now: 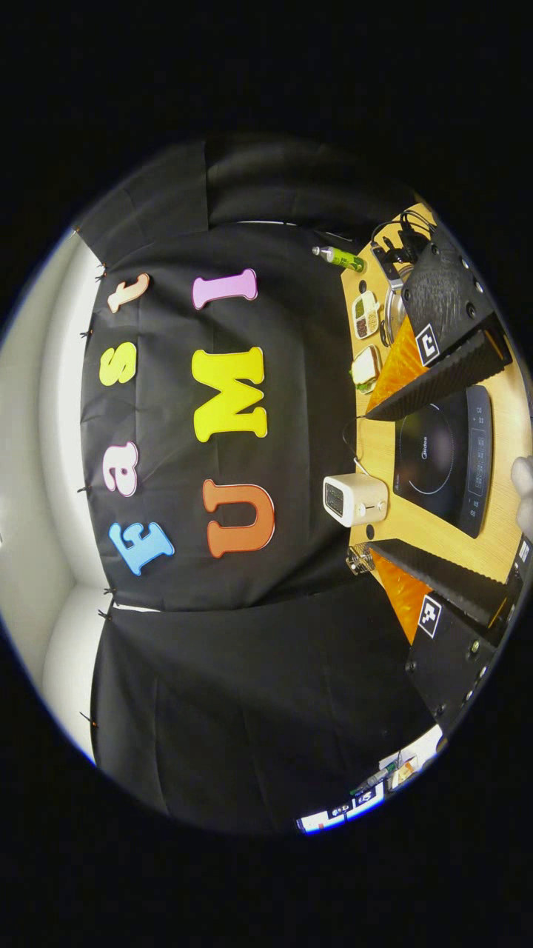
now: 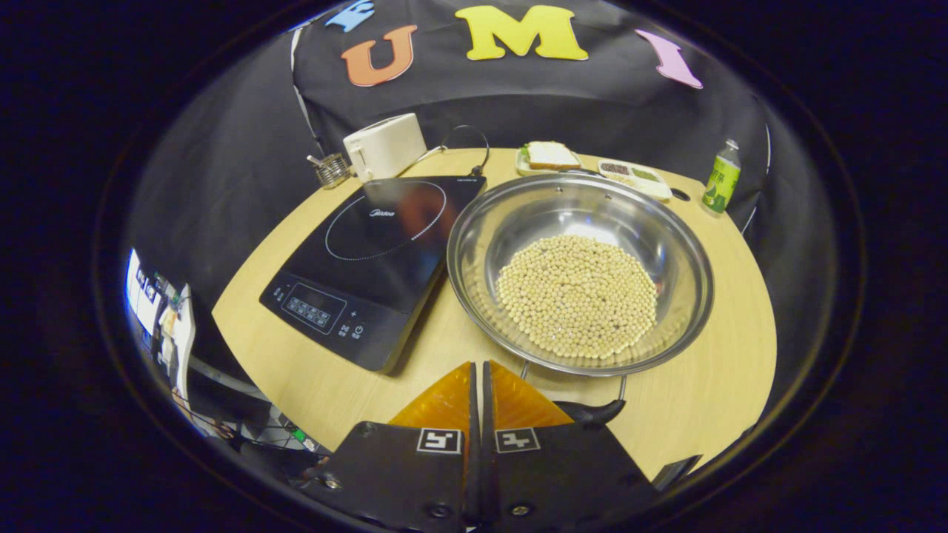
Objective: First push the handle of the pot to place it horizontally, then grasp the pot with both hands and set it on the induction cooktop.
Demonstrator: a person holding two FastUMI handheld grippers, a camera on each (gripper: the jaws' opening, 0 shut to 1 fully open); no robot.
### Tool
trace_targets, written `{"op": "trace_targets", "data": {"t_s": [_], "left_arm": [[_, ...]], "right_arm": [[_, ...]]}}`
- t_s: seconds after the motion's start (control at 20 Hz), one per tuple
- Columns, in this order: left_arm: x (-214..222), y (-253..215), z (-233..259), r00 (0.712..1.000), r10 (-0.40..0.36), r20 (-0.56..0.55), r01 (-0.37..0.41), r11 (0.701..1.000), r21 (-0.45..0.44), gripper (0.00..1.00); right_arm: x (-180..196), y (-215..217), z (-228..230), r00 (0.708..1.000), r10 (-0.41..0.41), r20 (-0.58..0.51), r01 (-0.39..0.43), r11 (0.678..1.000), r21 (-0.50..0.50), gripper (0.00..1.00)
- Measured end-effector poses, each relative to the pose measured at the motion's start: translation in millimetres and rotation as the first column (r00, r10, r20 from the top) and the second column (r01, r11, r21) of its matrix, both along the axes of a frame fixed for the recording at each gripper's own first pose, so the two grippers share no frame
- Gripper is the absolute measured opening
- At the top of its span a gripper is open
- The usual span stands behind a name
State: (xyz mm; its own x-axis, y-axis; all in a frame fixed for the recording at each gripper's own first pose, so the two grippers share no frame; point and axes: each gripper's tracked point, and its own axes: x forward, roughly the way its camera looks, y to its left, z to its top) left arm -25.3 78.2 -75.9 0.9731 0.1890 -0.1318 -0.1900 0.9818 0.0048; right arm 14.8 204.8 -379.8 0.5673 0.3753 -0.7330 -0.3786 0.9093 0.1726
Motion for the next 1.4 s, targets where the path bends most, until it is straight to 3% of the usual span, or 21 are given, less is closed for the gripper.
{"op": "trace_targets", "data": {"t_s": [0.05, 0.15, 0.4, 1.15, 1.4], "left_arm": [[-1.0, 1.4, -1.1, 1.0, 0.005, -0.004, -0.005, 1.0, -0.005, 0.96], [-0.3, 4.5, -3.1, 1.0, 0.015, -0.008, -0.015, 1.0, -0.006, 0.96], [1.8, 5.0, -3.7, 1.0, 0.016, -0.008, -0.016, 1.0, -0.005, 0.96], [17.2, -12.7, -6.4, 1.0, -0.019, -0.008, 0.019, 1.0, -0.022, 0.96], [23.5, -18.2, -10.7, 0.999, -0.027, -0.019, 0.027, 0.999, -0.028, 0.96]], "right_arm": [[-0.1, -0.2, -3.1, 1.0, 0.0, -0.006, 0.0, 1.0, -0.003, 0.04], [-1.4, 1.6, -5.0, 1.0, 0.002, -0.02, -0.002, 1.0, 0.005, 0.0], [-3.5, -4.5, -7.9, 1.0, 0.01, -0.016, -0.01, 1.0, -0.017, 0.04], [-0.9, -79.2, -20.1, 0.996, -0.082, -0.023, 0.08, 0.994, -0.077, 0.01], [5.1, -98.4, -21.2, 0.997, -0.074, -0.015, 0.072, 0.992, -0.102, 0.0]]}}
